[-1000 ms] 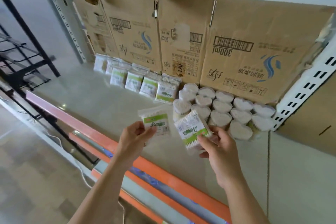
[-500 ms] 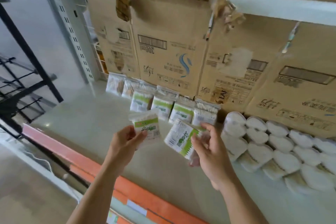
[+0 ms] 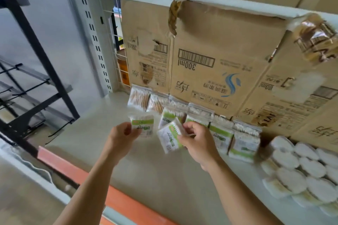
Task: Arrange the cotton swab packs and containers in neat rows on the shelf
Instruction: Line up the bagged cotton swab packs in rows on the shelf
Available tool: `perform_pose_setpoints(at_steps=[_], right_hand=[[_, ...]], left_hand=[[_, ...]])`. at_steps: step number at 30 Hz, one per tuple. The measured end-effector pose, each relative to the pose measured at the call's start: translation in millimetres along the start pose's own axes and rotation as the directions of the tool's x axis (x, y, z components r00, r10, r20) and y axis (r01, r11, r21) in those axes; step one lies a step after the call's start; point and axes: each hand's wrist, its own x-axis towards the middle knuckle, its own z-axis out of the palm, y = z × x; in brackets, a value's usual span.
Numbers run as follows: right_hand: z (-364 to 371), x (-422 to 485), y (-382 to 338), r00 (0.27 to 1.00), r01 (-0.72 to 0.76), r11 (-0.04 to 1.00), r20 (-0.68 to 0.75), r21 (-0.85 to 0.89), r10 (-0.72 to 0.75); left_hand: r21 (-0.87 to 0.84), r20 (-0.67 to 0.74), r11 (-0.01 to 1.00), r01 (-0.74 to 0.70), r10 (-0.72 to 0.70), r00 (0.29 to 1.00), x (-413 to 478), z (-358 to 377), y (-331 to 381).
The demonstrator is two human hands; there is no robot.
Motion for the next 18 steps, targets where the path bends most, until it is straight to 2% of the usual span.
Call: perform_pose_setpoints(at_steps=[5,8,16,18], right_hand=[[23.0,22.7,-29.9,0.996,0.065,0.978,0.077,-0.199,-0.051],[36.9,34.9,-45.7,0.992,0.123,0.943,0.060,-0.309,-0.110],[65.2,71.3,-57.2,0.959,0.279,0.813,0.100,-0.512,-0.266],[69.1,78.9,-53.3,0.947,0.306,0.732,0.112,-0.609,-0.302]], left_hand=[[0.107,0.004,0.994,-0.007,0.006,1.000,33.2,-14.0,-1.8],[0.172,-0.005,0.985,-0.021,0.023,1.000,52.4,-19.2,2.2],[0.273,-0.028,0.961,-0.044,0.054,0.998,91.5,-21.6,6.6],[0.281,-0.032,0.958,-0.056,0.068,0.997,95.4,-20.1,6.4]])
